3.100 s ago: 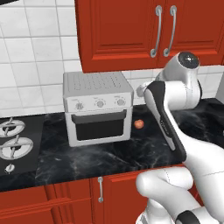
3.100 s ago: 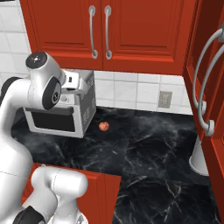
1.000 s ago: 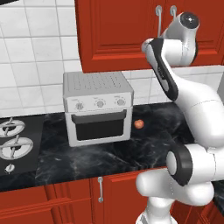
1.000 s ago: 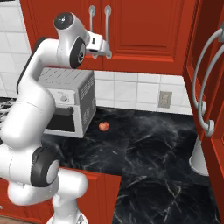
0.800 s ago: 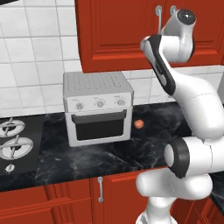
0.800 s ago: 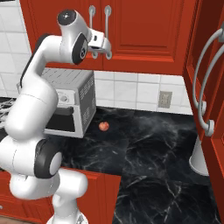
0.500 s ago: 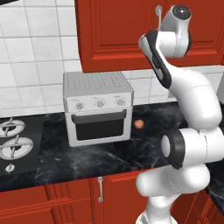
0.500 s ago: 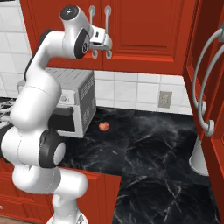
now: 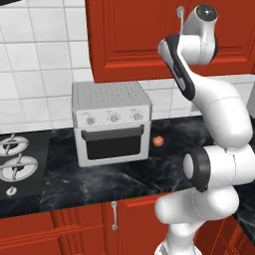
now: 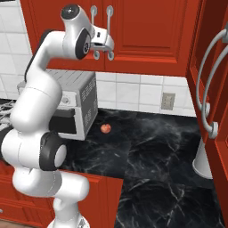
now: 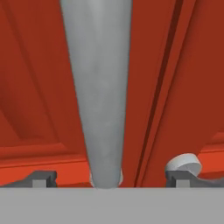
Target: Pick the sponge and dish brush from the cabinet and place them on the counter.
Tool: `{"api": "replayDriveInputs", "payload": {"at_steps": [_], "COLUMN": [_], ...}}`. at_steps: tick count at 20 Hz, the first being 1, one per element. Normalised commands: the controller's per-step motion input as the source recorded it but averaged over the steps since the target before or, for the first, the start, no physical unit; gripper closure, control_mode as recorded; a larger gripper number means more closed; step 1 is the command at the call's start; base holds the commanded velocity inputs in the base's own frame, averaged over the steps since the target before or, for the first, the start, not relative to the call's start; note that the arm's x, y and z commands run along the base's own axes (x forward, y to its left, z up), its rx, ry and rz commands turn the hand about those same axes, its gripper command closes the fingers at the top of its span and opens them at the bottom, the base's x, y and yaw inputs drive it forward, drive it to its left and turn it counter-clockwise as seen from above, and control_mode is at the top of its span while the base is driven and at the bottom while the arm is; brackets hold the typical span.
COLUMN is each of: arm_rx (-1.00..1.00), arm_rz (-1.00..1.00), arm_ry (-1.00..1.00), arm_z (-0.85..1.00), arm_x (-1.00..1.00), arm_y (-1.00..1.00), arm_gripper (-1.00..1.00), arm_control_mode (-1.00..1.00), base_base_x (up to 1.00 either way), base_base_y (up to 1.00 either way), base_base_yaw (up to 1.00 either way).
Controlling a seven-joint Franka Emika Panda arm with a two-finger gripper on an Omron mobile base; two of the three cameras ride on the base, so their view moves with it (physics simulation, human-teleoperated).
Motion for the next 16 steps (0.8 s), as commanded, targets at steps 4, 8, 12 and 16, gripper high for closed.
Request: {"api": "replayDriveInputs", "payload": {"at_steps": [4,8,12,16], "arm_rx": [-0.03,-0.01,-0.02,-0.03], "arm_rz": [0.0,0.0,0.0,0.0], "arm_ry": [-0.12,-0.18,-0.17,-0.15], "arm_z": [0.0,-0.01,0.0,-0.01], "arm_x": [0.03,0.22,0.26,0.23], "arm_y": [0.0,0.0,0.0,0.0], "arm_gripper": [1.0,1.0,1.0,1.0], "arm_control_mode": [-1.0,-1.0,-1.0,-1.0], "base_base_x": [0.0,0.0,0.0,0.0], "base_base_y": [0.0,0.0,0.0,0.0], "base_base_yaw": [0.0,0.0,0.0,0.0]}}
